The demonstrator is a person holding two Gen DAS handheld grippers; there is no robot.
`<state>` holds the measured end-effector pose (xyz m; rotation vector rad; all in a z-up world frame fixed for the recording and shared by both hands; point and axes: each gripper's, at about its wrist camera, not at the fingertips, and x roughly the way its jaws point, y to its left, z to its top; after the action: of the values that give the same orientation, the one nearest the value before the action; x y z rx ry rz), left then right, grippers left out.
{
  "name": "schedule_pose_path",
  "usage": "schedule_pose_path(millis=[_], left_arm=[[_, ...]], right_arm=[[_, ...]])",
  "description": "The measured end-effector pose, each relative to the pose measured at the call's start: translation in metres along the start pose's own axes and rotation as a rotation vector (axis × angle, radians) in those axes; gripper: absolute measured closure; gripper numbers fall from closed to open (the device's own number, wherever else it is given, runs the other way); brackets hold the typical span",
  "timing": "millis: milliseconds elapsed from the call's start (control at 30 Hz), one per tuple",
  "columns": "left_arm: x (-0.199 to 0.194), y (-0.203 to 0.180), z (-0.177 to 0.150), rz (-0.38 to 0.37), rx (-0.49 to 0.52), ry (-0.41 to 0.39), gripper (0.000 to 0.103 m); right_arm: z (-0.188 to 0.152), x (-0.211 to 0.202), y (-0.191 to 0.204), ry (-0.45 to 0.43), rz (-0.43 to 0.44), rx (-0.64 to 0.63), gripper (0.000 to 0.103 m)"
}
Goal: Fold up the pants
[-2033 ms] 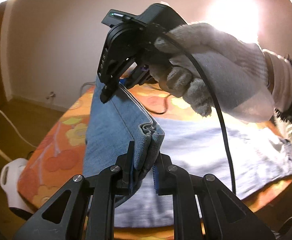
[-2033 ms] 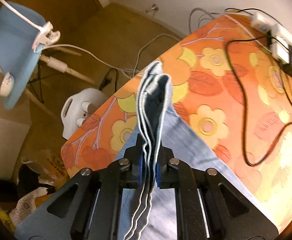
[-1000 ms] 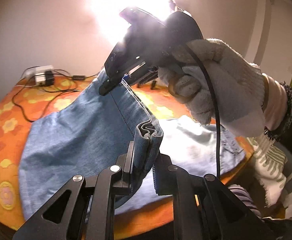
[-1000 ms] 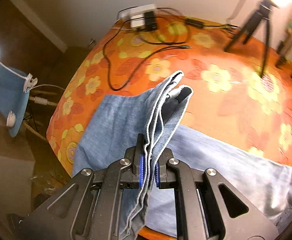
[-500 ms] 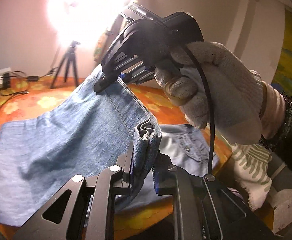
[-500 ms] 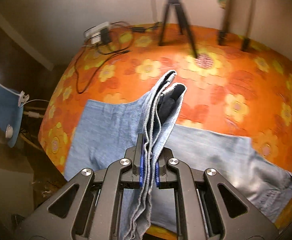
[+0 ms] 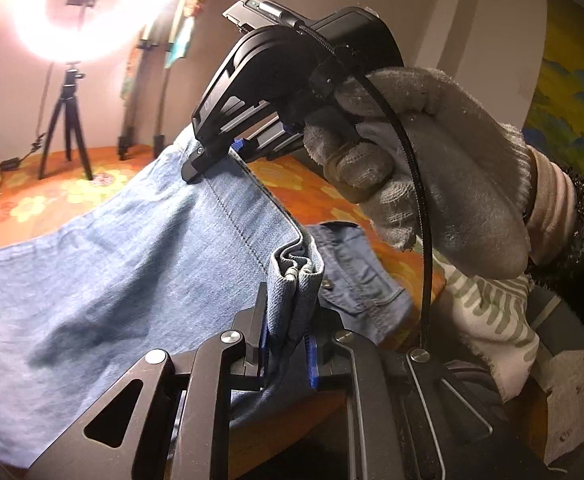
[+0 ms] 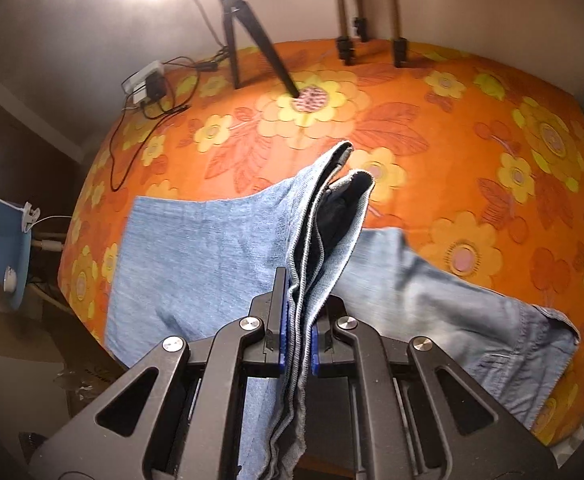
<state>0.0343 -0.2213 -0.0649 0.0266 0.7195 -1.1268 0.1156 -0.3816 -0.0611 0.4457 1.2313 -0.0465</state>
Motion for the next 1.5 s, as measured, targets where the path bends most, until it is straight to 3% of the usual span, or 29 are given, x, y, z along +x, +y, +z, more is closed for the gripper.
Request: schedule_pose_path(millis=[433, 833, 1233, 1500], left_arm=[[0.057, -0.066, 0.009, -0.105, 0.089, 0.067, 0.091], [0.103, -0.126, -0.004, -0.189, 0.185, 0.154, 0.091], [0.138, -0.149, -0.015, -0.193, 0.233, 0.223, 0.091], [0.157, -0.15, -0.021, -0.192, 0.231, 0.26, 0.091]], right_arm=[[-0.028, -0.036, -0.1, -0.033, -0.034, 0.12, 0.094], [-0.079, -0.057, -0.187, -0.042, -0.057, 0.238, 0.095], [-0.105, -0.044, -0.234, -0.04, -0.037, 0.302, 0.095], [-0.108, -0.027, -0.246, -0.024, -0.034, 0.315, 0.095]])
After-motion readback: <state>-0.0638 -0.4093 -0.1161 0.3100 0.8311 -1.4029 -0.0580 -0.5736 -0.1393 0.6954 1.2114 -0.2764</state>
